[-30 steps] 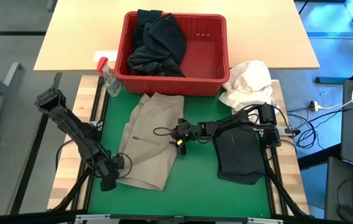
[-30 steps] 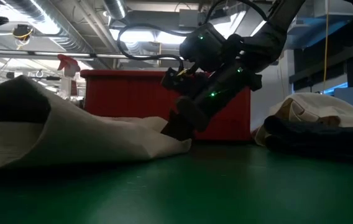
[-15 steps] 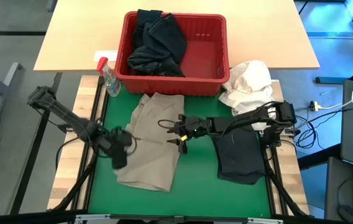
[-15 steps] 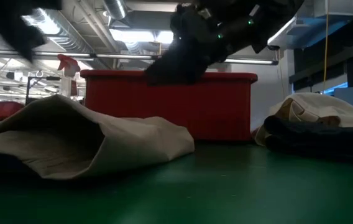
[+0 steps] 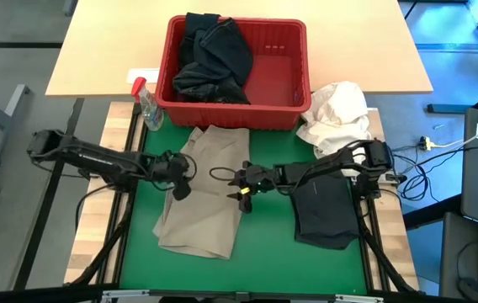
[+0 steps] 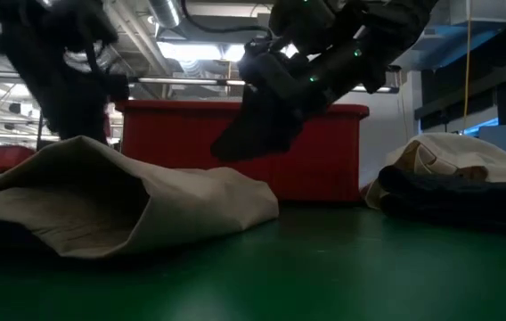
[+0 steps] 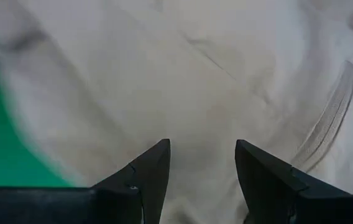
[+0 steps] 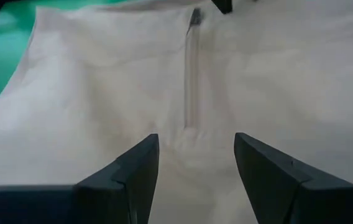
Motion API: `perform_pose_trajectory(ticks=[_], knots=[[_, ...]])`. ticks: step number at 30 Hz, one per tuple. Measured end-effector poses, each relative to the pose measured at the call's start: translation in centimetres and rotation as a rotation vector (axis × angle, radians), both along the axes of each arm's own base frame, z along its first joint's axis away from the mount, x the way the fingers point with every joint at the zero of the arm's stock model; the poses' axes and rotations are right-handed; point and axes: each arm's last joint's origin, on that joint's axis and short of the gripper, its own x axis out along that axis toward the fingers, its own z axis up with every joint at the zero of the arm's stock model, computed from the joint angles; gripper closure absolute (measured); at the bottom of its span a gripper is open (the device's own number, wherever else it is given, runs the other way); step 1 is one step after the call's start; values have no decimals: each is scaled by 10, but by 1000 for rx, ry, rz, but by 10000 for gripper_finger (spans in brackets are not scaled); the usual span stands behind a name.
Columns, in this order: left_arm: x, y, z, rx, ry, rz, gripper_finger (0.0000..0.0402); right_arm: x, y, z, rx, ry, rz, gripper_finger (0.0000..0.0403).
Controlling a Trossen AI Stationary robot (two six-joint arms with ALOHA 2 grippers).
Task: Fold Laundry from Bin
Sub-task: Fold the brown shorts
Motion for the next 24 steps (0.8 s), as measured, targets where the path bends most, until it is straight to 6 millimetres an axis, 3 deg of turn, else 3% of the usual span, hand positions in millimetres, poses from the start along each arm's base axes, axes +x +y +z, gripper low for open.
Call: perform_pose_trajectory(ticks=[5, 11, 14, 17, 21, 24], knots=[[-14, 24, -29, -63, -20, 101, 226, -7, 2, -2, 29, 92, -6, 194], [-21, 42, -31, -71, 16, 172, 226, -27, -9, 26, -32, 148, -63, 194], [-11, 45, -12, -88, -55, 90, 226, -39, -22, 43, -81, 153, -103, 194], [0, 50, 19, -8, -139, 16, 226, -52, -42, 57, -113, 154, -147, 194], [9, 63, 64, 290, -184, -30, 226, -74, -83, 69, -152, 147, -243, 194], [11, 76, 84, 496, -145, -44, 226, -88, -115, 73, -163, 113, -274, 194]])
